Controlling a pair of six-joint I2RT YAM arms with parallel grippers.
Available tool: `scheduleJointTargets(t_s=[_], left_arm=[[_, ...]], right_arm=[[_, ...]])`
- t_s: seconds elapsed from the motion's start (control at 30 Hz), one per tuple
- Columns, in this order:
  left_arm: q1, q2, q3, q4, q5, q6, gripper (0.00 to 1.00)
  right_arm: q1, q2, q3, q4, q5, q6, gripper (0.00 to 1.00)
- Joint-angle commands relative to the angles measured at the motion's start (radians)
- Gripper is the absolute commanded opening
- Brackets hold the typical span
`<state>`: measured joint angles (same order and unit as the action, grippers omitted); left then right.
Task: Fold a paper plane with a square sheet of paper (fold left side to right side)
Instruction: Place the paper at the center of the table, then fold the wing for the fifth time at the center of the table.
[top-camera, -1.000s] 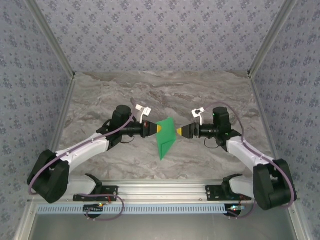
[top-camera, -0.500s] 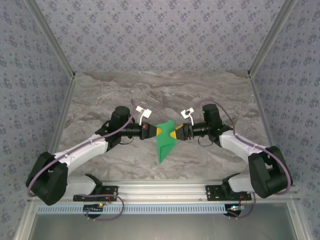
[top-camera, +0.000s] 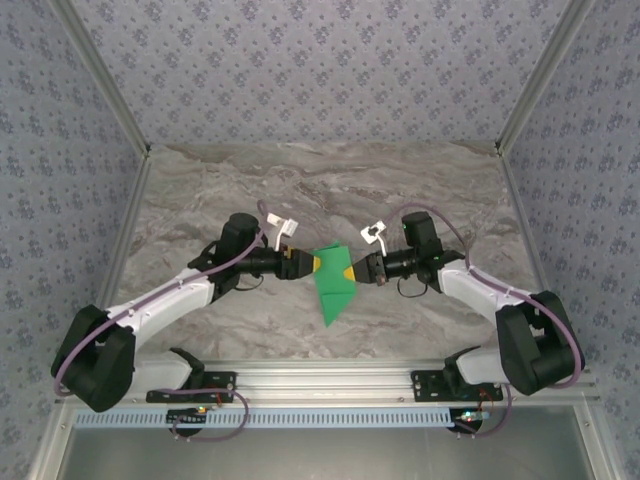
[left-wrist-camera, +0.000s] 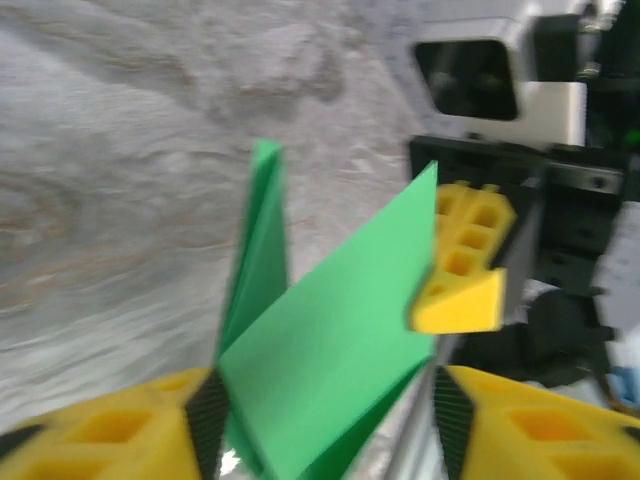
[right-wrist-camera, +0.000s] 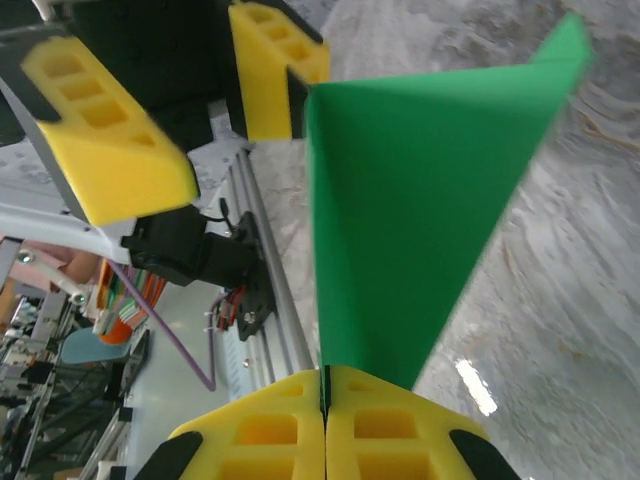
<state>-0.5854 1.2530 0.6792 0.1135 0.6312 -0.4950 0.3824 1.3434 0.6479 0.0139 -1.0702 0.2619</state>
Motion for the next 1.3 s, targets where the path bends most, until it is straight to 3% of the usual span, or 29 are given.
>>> scheduleJointTargets(t_s=[0.0, 0.13, 0.4, 0.6, 0.7, 1.0, 1.27], left_arm=[[0.009, 0.004, 0.026, -0.165, -0.215, 0.059, 0.69], [-0.023, -0.047, 0.041, -0.247, -0.358, 0.083, 0.72], [-0.277, -0.096, 0.056, -0.332, -0.541, 0.082, 0.71], [-0.48, 0.091, 0.138, -0.314, -0.662, 0.027, 0.71], [-0.54, 0.217, 0.226, -0.321, -0.707, 0.028, 0.71], [-0.599, 0.441, 0.4, -0.412, -0.844, 0.043, 0.71], [-0.606, 0.531, 0.445, -0.442, -0.869, 0.049, 0.66]], right_arm=[[0.003, 0.024, 0.03, -0.111, 0.118, 0.042, 0.03], [-0.01, 0.079, 0.041, -0.146, 0.226, 0.186, 0.03], [-0.065, 0.132, 0.071, -0.17, 0.326, 0.359, 0.03], [-0.072, 0.171, 0.098, -0.215, 0.352, 0.412, 0.04], [-0.073, 0.187, 0.095, -0.21, 0.35, 0.43, 0.04], [-0.075, 0.201, 0.093, -0.195, 0.337, 0.457, 0.04], [-0.076, 0.225, 0.093, -0.178, 0.326, 0.467, 0.04]])
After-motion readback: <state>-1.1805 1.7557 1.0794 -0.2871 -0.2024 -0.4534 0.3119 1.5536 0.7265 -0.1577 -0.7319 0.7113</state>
